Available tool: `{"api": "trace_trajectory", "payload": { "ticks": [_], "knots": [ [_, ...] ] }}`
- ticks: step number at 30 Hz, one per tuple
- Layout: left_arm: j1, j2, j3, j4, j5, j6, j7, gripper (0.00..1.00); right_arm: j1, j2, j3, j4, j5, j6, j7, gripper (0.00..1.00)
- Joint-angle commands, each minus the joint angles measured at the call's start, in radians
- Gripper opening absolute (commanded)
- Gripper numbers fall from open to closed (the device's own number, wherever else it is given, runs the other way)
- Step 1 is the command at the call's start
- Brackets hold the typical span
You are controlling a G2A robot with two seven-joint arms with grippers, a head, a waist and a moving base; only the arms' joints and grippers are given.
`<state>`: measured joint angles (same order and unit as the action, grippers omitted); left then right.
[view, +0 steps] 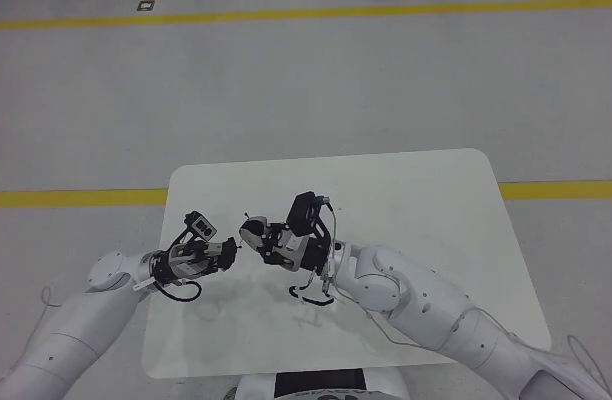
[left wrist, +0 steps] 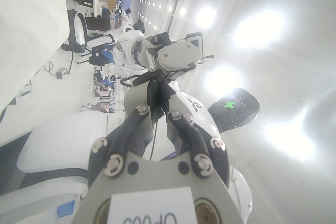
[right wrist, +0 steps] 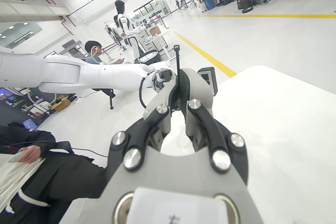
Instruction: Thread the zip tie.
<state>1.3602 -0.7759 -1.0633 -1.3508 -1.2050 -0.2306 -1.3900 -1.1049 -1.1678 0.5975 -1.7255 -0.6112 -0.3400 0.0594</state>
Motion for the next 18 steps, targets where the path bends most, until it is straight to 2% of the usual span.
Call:
{"api": "trace_trajectory", "payload": {
  "ticks": [1,18],
  "knots": [
    [0.000,0.000,0.000,0.000,0.000,0.000,0.000,0.00,-0.001,-0.001,0.001,0.001,-0.001,0.000,0.003,0.00],
    [0.000,0.000,0.000,0.000,0.000,0.000,0.000,0.00,-0.013,-0.004,0.018,-0.005,-0.001,0.000,0.026,0.00]
  ]
}}
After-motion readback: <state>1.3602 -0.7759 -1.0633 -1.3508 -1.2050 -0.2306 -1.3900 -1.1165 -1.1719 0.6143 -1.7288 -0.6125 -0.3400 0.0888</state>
